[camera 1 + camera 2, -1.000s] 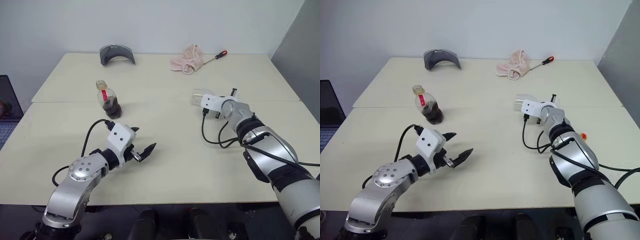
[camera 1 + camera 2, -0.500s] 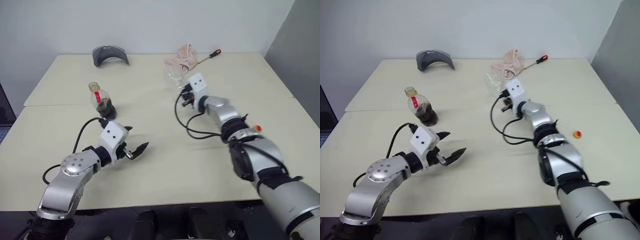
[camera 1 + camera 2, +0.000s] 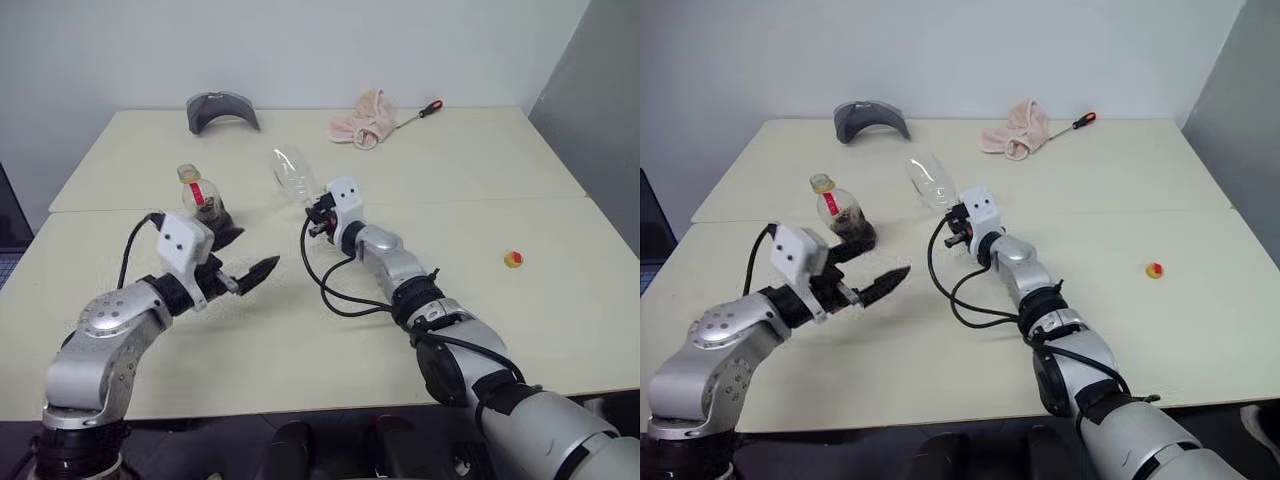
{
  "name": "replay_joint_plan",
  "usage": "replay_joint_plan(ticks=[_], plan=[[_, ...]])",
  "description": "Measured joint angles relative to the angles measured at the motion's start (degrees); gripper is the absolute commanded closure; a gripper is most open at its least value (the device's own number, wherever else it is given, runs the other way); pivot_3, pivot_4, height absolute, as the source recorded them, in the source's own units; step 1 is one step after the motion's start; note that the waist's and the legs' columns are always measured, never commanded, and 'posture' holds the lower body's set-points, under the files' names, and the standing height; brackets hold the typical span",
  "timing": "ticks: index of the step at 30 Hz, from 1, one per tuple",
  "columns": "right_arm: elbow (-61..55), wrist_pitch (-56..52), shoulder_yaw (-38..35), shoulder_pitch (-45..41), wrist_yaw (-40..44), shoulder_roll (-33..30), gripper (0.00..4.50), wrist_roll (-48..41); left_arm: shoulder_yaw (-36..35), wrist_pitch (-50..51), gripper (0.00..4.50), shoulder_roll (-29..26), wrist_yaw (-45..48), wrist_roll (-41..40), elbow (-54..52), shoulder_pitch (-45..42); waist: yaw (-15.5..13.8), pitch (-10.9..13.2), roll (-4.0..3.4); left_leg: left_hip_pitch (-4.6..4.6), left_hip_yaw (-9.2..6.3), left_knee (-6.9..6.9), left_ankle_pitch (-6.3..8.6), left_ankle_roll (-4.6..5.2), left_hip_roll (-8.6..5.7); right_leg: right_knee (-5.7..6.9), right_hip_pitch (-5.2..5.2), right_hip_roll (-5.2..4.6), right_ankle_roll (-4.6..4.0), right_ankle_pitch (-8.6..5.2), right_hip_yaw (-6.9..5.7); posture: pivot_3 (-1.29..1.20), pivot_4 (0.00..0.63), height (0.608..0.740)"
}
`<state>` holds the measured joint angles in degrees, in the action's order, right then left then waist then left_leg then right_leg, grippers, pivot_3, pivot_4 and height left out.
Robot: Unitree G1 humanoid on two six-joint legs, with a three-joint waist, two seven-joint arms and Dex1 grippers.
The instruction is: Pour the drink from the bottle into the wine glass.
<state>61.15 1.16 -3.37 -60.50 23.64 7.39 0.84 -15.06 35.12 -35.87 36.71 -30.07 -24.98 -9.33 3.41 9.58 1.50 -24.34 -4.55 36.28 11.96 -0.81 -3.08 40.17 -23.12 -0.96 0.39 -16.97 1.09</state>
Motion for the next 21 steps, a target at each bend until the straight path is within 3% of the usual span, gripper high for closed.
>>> replay_joint_plan(ticks=[4,10,17,21], plan=[[-3.6,1.6,0.9,3.9,0.3,-1.3,4.36,0.0,0.3,0.7,0.00,-0.2,-0.1,-0.1,0.1,0.0,-0.3,-0.2,0.00,0.18,-0.01,-0.02,0.00,0.00,-0.02,-0.06,0.23,-0.02,0.00,0.00,-0.02,0.00,0.150,0.740],[-9.9,2.0,4.9,9.6,1.4,-4.4,4.36,0.5,1.3,0.8,0.00,-0.3,-0.1,-0.1,0.1,-0.5,-1.8,-0.2,-0.01,1.51,-0.12,-0.38,0.05,0.00,-0.11,-0.74,1.73,-0.10,0.01,-0.05,-0.11,0.00,0.150,0.740],[-15.8,0.7,9.5,13.4,4.2,-8.3,4.36,0.9,1.3,1.1,0.00,-2.3,0.5,-0.1,0.6,-0.5,-1.8,-0.6,-0.19,1.64,-0.19,-0.44,0.07,-0.01,-0.12,-0.86,1.90,-0.10,0.01,-0.05,-0.15,0.00,0.150,0.740],[-16.0,-0.7,11.6,13.3,6.0,-10.4,4.36,1.5,1.3,1.1,0.00,-2.7,0.6,-0.1,0.9,-0.5,-1.8,-1.0,-0.19,2.19,-0.19,-0.69,0.09,0.00,-0.11,-1.13,2.20,-0.10,-0.04,-0.09,-0.14,0.00,0.150,0.740]])
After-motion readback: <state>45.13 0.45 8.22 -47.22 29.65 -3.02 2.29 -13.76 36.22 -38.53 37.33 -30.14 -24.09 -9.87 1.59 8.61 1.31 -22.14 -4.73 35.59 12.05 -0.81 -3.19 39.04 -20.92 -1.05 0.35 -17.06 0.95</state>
